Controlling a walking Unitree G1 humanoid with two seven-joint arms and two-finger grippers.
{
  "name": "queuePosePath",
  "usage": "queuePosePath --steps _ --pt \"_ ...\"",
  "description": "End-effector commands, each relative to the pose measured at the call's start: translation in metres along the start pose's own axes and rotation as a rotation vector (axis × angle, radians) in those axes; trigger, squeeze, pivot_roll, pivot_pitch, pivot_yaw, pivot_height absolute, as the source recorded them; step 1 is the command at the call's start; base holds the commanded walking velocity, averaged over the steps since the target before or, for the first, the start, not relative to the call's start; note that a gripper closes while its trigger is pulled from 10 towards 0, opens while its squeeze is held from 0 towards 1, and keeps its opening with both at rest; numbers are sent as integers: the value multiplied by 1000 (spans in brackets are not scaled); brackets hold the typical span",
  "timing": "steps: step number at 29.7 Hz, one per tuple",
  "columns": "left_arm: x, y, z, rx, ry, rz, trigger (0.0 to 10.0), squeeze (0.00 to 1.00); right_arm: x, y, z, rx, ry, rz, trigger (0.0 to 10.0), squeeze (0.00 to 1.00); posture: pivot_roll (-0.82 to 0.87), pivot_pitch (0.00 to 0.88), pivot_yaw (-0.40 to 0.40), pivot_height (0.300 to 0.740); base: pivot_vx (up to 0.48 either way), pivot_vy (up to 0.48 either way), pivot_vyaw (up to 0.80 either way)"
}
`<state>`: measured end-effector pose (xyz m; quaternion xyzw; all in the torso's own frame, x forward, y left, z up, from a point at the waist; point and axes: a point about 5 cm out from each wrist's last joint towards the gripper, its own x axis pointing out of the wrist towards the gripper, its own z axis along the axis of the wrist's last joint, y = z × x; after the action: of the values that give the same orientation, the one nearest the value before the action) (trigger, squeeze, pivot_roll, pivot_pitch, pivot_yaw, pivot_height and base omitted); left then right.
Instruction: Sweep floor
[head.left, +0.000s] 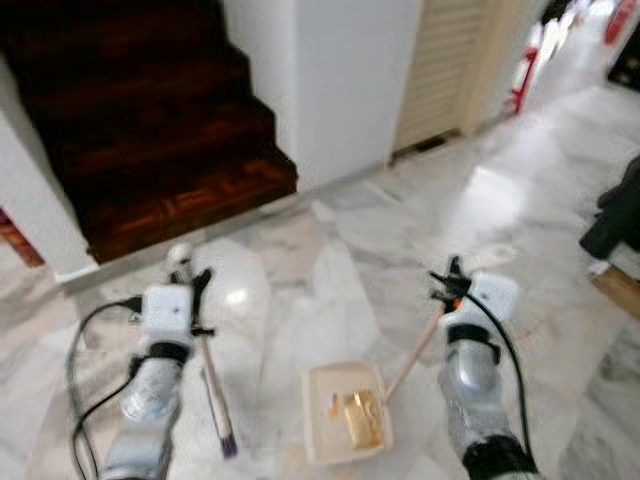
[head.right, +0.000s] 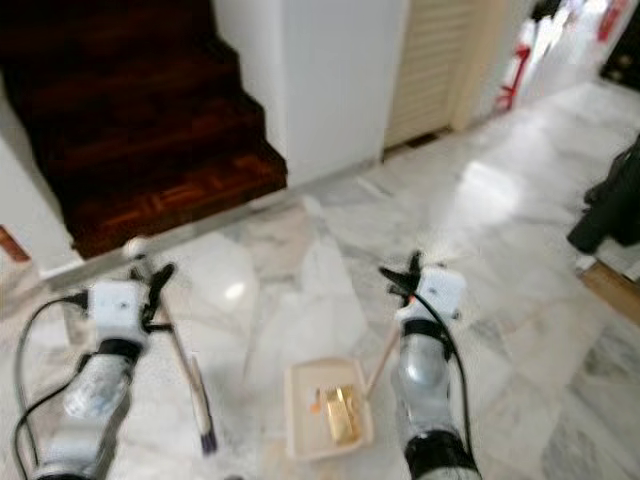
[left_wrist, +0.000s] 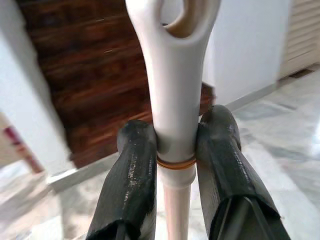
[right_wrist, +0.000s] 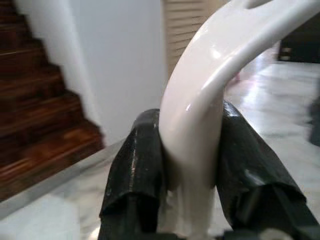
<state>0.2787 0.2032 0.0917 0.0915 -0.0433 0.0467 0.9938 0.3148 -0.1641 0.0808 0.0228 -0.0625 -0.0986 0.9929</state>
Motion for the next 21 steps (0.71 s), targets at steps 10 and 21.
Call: queuePosePath --steps 10,21 --pt "4 -6 14 -5 -58 -7 10000 0 6 -2 9 58 -16 -17 10000 0 99 46 -24 740 0 0 0" --pt "-1 -6 14 -20 -51 -2 10000 0 5 -2 5 116 20 -26 10000 0 111 63 -21 740 0 238 0"
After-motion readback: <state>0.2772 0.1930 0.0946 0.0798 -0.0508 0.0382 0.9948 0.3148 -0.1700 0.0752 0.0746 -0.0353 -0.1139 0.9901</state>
